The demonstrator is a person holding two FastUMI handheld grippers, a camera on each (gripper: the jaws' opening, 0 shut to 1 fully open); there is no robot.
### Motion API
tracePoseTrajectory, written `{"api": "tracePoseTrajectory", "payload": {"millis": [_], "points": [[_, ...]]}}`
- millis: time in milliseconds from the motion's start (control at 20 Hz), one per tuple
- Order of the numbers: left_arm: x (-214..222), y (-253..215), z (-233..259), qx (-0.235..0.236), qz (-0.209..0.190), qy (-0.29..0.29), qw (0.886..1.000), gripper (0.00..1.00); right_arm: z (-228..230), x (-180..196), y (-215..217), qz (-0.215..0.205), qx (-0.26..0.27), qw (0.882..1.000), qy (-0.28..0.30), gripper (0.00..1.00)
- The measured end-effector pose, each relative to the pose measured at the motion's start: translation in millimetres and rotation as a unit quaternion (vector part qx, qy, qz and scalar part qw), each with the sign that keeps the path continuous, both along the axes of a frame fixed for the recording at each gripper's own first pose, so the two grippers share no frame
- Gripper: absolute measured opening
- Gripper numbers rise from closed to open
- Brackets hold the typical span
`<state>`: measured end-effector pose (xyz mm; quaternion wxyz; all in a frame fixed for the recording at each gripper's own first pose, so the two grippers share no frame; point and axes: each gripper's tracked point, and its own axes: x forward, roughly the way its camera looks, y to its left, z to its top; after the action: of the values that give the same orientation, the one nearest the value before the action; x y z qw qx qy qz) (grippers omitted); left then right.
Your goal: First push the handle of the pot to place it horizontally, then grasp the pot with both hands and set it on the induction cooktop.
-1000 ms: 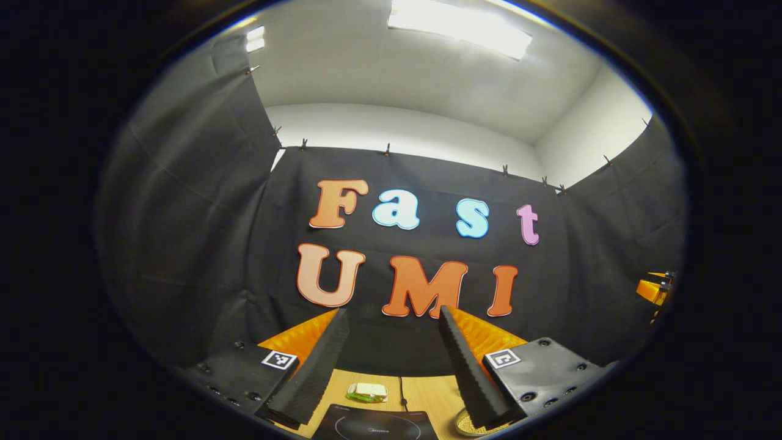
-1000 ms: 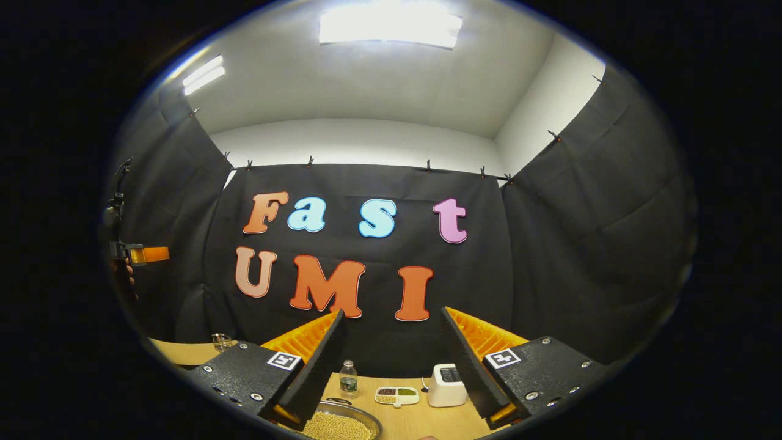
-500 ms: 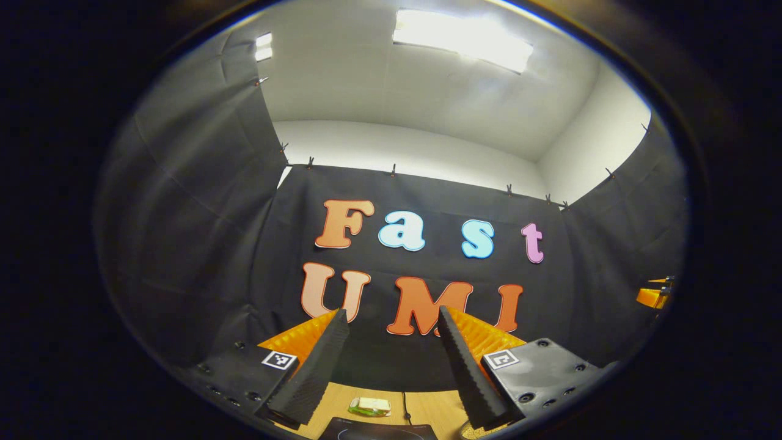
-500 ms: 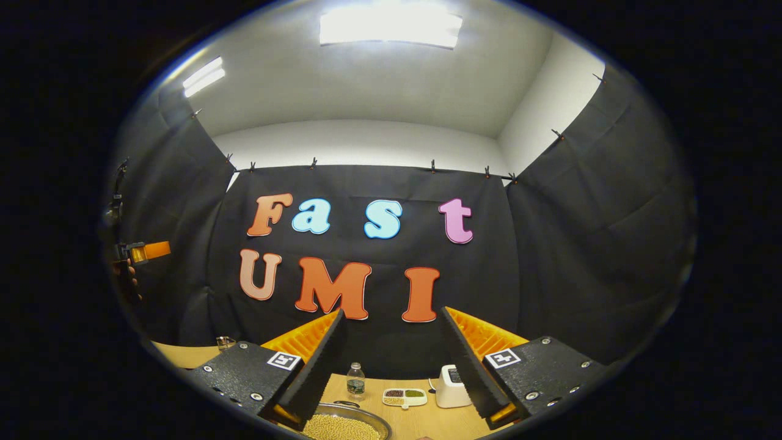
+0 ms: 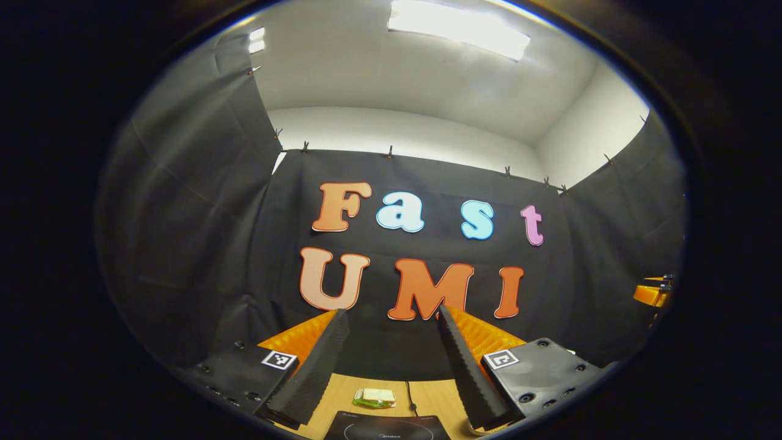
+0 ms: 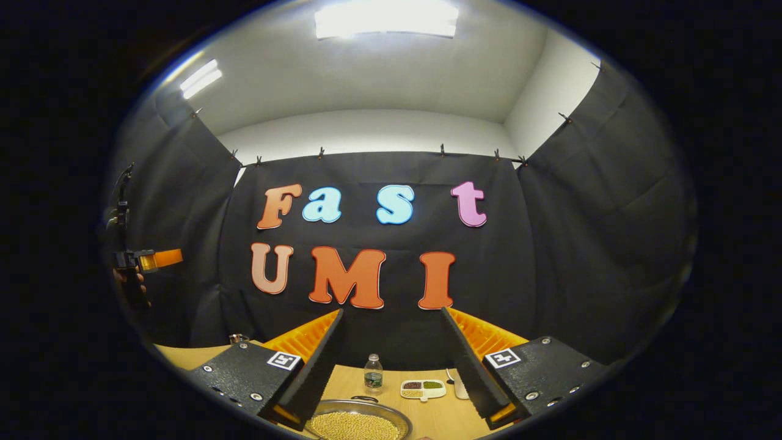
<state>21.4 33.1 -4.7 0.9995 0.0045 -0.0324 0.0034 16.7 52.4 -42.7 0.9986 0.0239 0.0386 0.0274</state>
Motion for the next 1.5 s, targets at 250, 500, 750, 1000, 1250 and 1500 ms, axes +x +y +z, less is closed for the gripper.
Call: {"api": "tracePoseTrajectory", "payload": {"millis": [250,500,750,1000,1250,1500], "points": [[2,5,-11,0.023,0.011,0.023,0.999,0.96,-37,-5,27,0.025,0.025,0.999,0.039,0.94],[2,19,-20,0.027,0.018,0.034,0.999,0.96,-84,-21,68,0.078,0.048,0.990,0.106,0.94],[1,26,-37,0.033,0.022,0.053,0.998,0.96,-141,-41,107,0.122,0.065,0.969,0.207,0.95],[0,36,-51,0.035,0.029,0.073,0.996,0.96,-192,-68,142,0.157,0.064,0.940,0.295,0.90],[-5,50,-61,0.041,0.038,0.086,0.995,0.96,-234,-101,169,0.186,0.060,0.904,0.379,0.70],[-11,63,-71,0.047,0.048,0.100,0.993,0.96,-269,-129,194,0.215,0.049,0.863,0.455,0.42]]}}
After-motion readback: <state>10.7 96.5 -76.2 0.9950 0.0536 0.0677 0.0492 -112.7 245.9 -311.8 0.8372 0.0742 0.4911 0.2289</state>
